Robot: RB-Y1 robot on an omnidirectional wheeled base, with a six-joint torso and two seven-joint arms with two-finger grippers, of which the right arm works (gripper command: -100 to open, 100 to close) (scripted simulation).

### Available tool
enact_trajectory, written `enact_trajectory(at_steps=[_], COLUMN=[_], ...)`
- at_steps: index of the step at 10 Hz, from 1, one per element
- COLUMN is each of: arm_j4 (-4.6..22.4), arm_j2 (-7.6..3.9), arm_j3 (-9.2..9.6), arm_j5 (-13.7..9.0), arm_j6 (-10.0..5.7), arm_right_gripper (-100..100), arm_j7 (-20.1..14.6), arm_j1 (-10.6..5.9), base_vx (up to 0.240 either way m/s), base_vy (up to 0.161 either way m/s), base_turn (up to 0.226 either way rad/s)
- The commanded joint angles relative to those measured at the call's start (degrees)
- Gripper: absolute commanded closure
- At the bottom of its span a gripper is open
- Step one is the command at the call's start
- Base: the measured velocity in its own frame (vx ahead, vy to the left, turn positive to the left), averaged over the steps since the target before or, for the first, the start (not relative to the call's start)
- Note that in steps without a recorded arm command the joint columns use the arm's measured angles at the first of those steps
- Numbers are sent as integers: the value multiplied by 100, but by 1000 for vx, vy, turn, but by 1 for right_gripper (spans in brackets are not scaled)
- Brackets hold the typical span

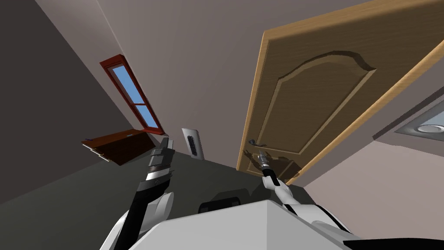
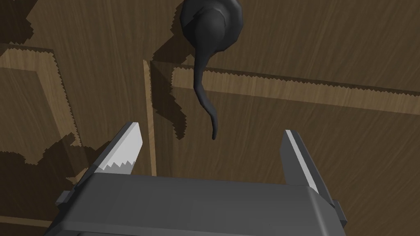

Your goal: Pull the door open

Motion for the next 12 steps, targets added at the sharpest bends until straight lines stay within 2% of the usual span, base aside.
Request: enact_trajectory(at_steps=[1,2,3,12], arm_j4=[201,279,320,394], arm_j2=[-53,-52,-53,-25], arm_j3=[-29,-1,-15,-87], arm_j5=[-52,-22,-32,-68], arm_j6=[11,-70,-86,-109], arm_right_gripper=[-100,-100,-100,-100], arm_j7=[14,-22,-13,57], arm_j1=[-49,-108,-124,-149], base_vx=[31,16,99,166], base_vy=[-71,-41,-48,-79], base_turn=[123,35,7,25])
